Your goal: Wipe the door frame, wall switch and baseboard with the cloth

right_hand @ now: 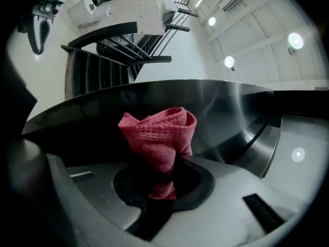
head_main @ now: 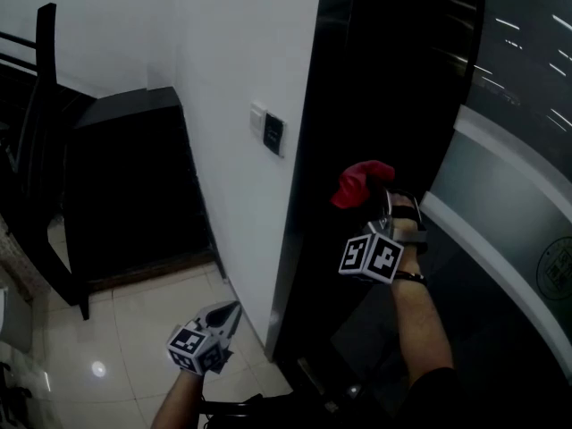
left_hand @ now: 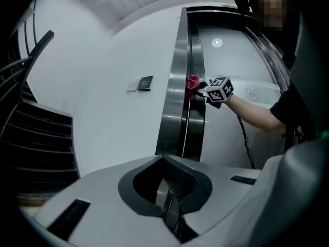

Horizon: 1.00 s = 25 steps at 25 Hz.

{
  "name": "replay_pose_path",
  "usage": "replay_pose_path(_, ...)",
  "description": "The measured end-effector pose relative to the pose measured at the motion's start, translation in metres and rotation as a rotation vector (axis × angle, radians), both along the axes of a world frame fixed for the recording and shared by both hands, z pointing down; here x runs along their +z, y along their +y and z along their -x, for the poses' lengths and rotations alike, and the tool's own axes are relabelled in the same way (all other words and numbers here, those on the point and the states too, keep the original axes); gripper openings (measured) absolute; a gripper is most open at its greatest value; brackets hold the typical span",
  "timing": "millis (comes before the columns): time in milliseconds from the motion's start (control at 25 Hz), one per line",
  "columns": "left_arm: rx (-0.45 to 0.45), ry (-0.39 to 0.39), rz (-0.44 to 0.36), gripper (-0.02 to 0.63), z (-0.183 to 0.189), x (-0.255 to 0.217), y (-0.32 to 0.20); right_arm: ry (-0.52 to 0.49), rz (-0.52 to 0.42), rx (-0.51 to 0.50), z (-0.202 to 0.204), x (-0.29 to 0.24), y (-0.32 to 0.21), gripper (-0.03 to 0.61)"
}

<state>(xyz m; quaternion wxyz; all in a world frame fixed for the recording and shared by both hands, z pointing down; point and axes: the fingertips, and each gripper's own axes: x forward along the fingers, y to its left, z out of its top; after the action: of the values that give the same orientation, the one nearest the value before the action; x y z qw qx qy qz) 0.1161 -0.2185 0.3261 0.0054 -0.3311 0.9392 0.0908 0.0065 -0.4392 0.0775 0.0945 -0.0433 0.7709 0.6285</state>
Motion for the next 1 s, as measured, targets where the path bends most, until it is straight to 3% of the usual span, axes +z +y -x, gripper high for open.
replay_pose_path(400, 0.042, 0.019, 0.003, -0.008, 0.002, 0.005, -0.025, 0.097, -0.087, 0.021, 0.003, 0.060, 0.001, 0.055)
replay_pose_path(1000, 0.040, 0.020, 0.011, -0.008, 0.002, 0.010, -0.030, 0.223, -0.056, -0.006, 0.003, 0.130, 0.000, 0.057)
